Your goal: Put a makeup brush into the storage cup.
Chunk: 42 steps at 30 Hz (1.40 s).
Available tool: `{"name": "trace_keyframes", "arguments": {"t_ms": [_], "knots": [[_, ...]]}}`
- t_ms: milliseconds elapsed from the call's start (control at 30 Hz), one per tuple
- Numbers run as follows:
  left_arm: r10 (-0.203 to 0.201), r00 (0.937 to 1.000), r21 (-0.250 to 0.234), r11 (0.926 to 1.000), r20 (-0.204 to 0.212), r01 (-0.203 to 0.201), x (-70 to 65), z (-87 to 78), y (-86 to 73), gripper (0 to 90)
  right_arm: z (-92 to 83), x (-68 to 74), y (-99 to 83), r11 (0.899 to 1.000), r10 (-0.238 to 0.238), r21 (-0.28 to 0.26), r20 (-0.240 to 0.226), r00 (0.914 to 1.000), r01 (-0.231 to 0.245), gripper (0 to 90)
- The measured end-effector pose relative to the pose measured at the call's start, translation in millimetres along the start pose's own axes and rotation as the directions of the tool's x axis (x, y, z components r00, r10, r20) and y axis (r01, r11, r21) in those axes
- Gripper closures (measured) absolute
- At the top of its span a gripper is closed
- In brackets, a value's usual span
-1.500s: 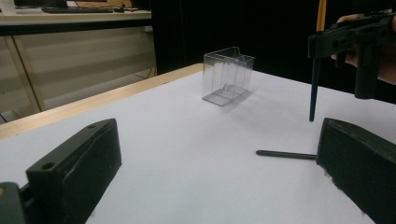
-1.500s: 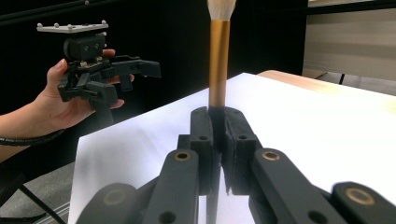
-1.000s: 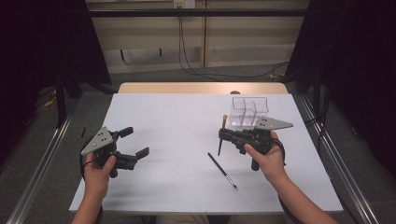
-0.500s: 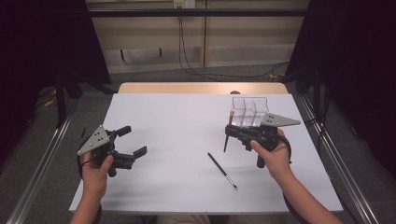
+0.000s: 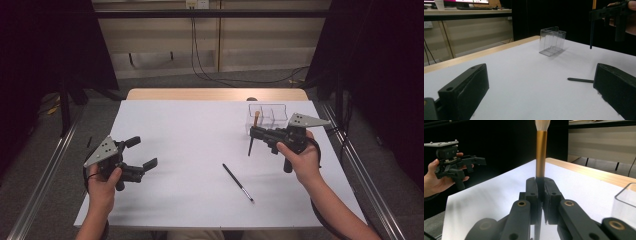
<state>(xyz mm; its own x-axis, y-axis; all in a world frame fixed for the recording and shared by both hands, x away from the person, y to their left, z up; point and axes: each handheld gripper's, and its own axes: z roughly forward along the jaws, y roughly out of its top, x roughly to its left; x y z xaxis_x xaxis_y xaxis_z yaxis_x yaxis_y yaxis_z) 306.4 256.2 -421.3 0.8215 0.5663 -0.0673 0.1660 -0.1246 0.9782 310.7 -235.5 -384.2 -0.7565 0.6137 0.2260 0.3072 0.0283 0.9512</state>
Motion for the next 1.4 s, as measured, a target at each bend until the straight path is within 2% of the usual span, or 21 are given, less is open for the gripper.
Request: {"name": "trace_keyframes", "arguments": {"t_ms": [333, 567, 1400], "knots": [[-0.003, 1.0, -0.002, 1.0, 0.0, 0.003, -0.9, -0.2, -0.9, 0.1, -9.4, -11.0, 6.3, 1.0, 0.001, 0.0, 0.031, 0.9995, -0.001, 84.3], [-0.006, 1.0, 0.004, 1.0, 0.003, 0.006, -1.3, 1.6, -1.6, 0.0, -11.4, -14.1, 12.4, 1.0, -0.017, 0.013, 0.046, 0.9988, 0.016, 84.4], [-0.008, 1.0, 0.003, 1.0, 0.0, 0.008, -1.2, 1.0, -1.7, 0.0, -14.7, -34.3, 30.0, 1.0, -0.024, 0.018, 0.102, 0.9945, 0.022, 84.3]]}}
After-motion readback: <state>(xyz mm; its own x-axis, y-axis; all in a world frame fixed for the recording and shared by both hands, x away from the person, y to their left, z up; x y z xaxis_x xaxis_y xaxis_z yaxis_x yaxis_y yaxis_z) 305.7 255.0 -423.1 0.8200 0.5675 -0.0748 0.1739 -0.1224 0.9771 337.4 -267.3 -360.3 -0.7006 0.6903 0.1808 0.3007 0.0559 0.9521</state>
